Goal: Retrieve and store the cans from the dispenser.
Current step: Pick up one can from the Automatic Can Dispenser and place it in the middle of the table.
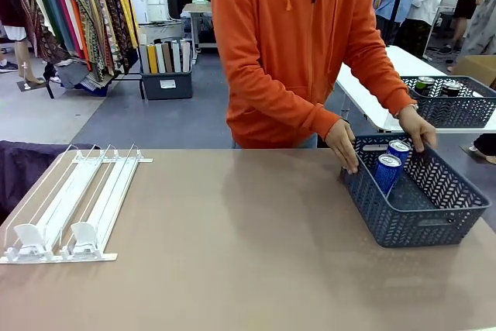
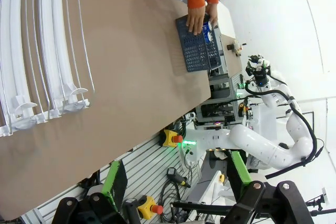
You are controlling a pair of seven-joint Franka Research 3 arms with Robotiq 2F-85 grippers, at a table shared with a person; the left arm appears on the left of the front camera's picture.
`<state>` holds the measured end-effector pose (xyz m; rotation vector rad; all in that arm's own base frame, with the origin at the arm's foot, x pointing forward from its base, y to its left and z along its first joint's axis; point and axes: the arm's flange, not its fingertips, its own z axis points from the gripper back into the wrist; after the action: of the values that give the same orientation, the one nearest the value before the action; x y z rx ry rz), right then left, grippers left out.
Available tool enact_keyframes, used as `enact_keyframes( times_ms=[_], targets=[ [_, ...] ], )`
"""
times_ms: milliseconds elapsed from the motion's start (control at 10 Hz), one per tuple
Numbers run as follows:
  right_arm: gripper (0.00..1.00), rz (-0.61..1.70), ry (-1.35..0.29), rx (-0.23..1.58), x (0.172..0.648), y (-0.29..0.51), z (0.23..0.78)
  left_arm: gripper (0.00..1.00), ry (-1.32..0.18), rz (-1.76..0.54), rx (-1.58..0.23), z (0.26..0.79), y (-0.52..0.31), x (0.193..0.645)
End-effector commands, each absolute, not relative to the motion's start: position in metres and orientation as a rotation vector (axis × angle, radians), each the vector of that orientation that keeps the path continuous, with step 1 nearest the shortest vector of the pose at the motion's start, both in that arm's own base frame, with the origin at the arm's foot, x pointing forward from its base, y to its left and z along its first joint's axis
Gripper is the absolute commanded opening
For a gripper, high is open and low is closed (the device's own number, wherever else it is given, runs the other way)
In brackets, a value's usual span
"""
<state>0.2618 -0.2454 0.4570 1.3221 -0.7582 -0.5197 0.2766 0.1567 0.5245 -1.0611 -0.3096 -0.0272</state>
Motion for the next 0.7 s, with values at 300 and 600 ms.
enact_keyframes(
  times_ms=[300,600],
  targets=[
    [1.0,-0.509,-0.778,1.333,0.2636,-0.2444,0.4585,1.0,-0.327,-0.045,-1.078,0.525,0.1573,0.2781],
    [1.0,-0.509,-0.778,1.333,0.2636,-0.2444,0.4585,1.0,-0.327,-0.045,-1.078,0.525,0.1573,0.2781]
  ],
)
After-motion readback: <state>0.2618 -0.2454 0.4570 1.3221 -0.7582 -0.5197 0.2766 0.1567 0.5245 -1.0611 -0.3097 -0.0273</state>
